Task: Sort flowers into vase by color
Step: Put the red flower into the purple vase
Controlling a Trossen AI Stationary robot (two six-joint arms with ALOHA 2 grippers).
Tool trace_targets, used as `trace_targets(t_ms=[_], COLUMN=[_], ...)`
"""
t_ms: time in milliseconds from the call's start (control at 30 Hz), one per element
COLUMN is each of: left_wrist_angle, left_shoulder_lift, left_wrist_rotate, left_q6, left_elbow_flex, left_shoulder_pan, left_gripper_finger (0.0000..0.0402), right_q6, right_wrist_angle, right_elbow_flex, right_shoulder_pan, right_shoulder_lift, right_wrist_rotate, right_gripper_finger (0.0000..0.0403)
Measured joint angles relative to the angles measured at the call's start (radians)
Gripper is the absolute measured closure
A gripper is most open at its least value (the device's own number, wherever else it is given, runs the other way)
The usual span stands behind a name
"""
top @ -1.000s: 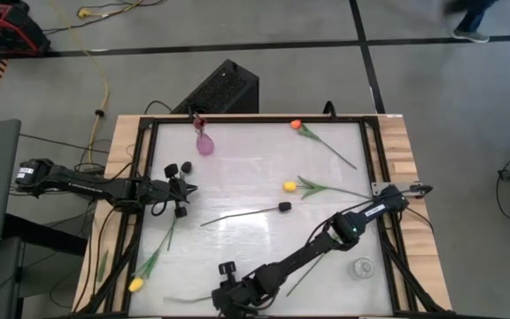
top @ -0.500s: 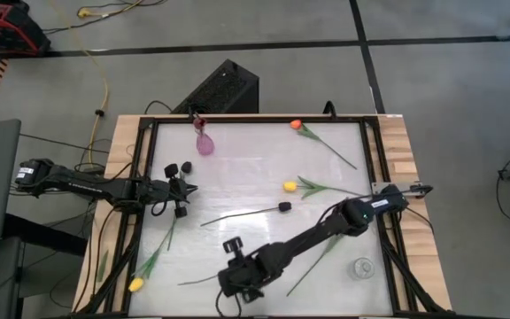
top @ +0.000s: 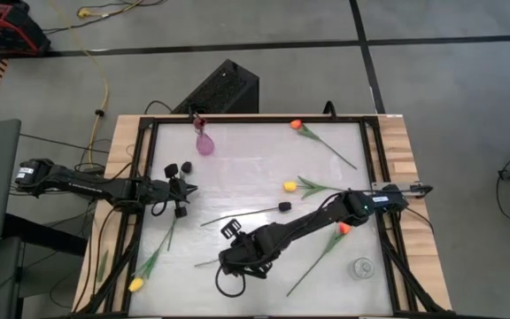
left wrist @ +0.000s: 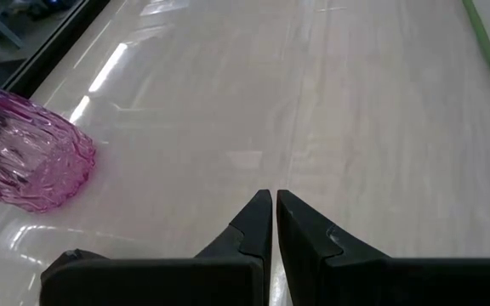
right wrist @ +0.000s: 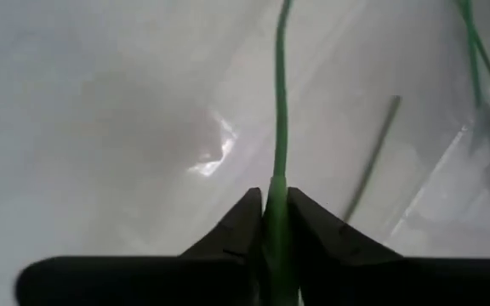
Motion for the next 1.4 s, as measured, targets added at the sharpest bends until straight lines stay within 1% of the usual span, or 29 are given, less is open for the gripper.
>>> trace_targets(t_ms=[267, 333, 367, 433, 467, 600, 700, 733, 767, 1033, 1100, 1167, 1200, 1267, 1400], left_wrist_angle=[0.000, 0.000, 0.000, 0.000, -0.001, 0.000, 0.000, -0.001, -0.001, 0.000, 0.000, -0.001, 0.000, -0.001, 0.000], left_shoulder_lift=[0.000, 0.000, 0.000, 0.000, 0.000, 0.000, 0.000, 0.000, 0.000, 0.000, 0.000, 0.000, 0.000, 0.000, 0.001], left_wrist_rotate=[0.000, 0.000, 0.000, 0.000, 0.000, 0.000, 0.000, 0.000, 0.000, 0.000, 0.000, 0.000, 0.000, 0.000, 0.000], left_q6=[0.000, 0.000, 0.000, 0.000, 0.000, 0.000, 0.000, 0.000, 0.000, 0.000, 0.000, 0.000, 0.000, 0.000, 0.000], left_elbow_flex=[0.000, 0.000, 0.000, 0.000, 0.000, 0.000, 0.000, 0.000, 0.000, 0.000, 0.000, 0.000, 0.000, 0.000, 0.000], left_shoulder_pan=[0.000, 0.000, 0.000, 0.000, 0.000, 0.000, 0.000, 0.000, 0.000, 0.000, 0.000, 0.000, 0.000, 0.000, 0.000], left_gripper_finger=[0.0391, 0.0391, 0.0391, 0.0391, 0.0391, 0.0391, 0.0391, 0.0391, 0.0391, 0.0391, 0.0391, 0.0391, 0.0391, 0.0391, 0.0391], right_q6=[-0.002, 0.033, 0.081, 0.259, 0.397, 1.067, 1.594, 1.725, 1.816, 2.279, 2.380, 2.490, 2.534, 2.580, 2.687], right_wrist_angle=[-0.006, 0.000, 0.008, 0.035, 0.050, 0.085, 0.083, 0.093, 0.101, 0.120, 0.104, 0.114, 0.114, 0.121, 0.150], right_elbow_flex=[0.000, 0.000, 0.000, 0.000, 0.000, 0.000, 0.000, 0.000, 0.000, -0.019, -0.021, -0.018, -0.018, -0.020, -0.022], right_shoulder_pan=[0.017, 0.024, 0.026, 0.031, 0.031, 0.004, -0.025, -0.034, -0.039, -0.018, -0.005, 0.002, 0.005, 0.012, 0.011], right_shoulder_lift=[0.000, 0.000, 0.000, 0.000, 0.000, 0.000, 0.000, 0.000, 0.000, 0.003, 0.005, 0.023, 0.028, 0.056, 0.103], right_wrist_rotate=[0.097, 0.110, 0.111, 0.110, 0.110, 0.106, 0.071, 0.054, 0.053, 0.061, 0.095, 0.155, 0.180, 0.192, 0.169], right_gripper_finger=[0.0207, 0.0184, 0.0174, 0.0161, 0.0158, 0.0155, 0.0158, 0.0158, 0.0158, 0.0159, 0.0159, 0.0159, 0.0159, 0.0159, 0.0159])
